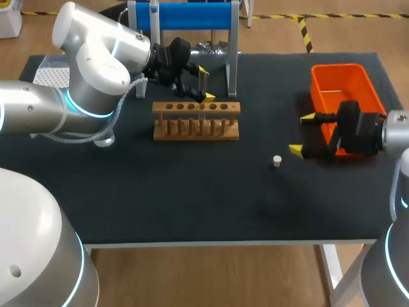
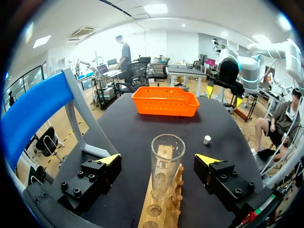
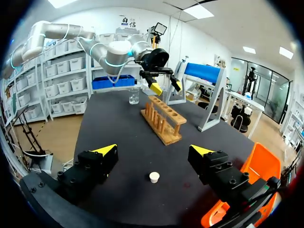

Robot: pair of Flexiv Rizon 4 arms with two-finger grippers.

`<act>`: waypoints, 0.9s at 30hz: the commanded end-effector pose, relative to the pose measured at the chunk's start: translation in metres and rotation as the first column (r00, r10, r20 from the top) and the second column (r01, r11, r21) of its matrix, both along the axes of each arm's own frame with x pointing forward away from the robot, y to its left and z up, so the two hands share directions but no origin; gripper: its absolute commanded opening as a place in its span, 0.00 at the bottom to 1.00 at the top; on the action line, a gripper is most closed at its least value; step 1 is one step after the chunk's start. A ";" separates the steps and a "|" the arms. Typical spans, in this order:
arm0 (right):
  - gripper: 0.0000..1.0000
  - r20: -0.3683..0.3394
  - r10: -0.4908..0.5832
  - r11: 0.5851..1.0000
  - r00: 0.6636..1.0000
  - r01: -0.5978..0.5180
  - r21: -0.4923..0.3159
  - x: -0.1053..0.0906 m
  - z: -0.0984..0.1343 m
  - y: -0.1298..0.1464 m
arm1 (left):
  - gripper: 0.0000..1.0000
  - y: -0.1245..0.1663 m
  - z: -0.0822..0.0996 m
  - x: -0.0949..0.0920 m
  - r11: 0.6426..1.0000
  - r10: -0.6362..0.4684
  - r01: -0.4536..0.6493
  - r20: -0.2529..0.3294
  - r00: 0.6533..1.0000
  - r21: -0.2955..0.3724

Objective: Invert the test tube, pick up the pipette, mount the tip to pipette, aspirate from beaker and dispense into the tube, eject the tip, return the pipette, and cap with the stopper.

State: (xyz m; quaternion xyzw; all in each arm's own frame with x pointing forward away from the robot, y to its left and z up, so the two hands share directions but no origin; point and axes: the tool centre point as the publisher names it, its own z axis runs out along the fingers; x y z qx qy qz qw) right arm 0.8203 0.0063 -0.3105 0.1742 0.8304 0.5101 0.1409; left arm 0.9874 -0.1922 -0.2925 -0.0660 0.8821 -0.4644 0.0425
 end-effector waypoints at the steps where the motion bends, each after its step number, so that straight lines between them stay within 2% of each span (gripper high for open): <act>1: 1.00 0.019 -0.012 1.000 1.000 0.012 0.003 -0.010 -0.016 0.004 | 1.00 0.000 0.001 0.001 1.000 -0.002 0.002 -0.003 1.000 0.003; 16: 1.00 -0.017 -0.019 0.999 1.000 0.018 -0.042 -0.005 -0.067 0.021 | 1.00 0.000 0.001 0.001 1.000 -0.002 0.002 -0.003 1.000 0.003; 22: 1.00 -0.070 -0.059 0.997 0.996 0.055 -0.061 0.001 -0.089 0.024 | 1.00 0.000 0.001 0.001 1.000 -0.002 0.002 -0.003 1.000 0.003; 27: 0.98 -0.075 -0.081 0.995 0.994 0.076 -0.070 0.007 -0.098 0.027 | 1.00 0.000 0.001 0.001 1.000 -0.002 0.002 -0.003 1.000 0.003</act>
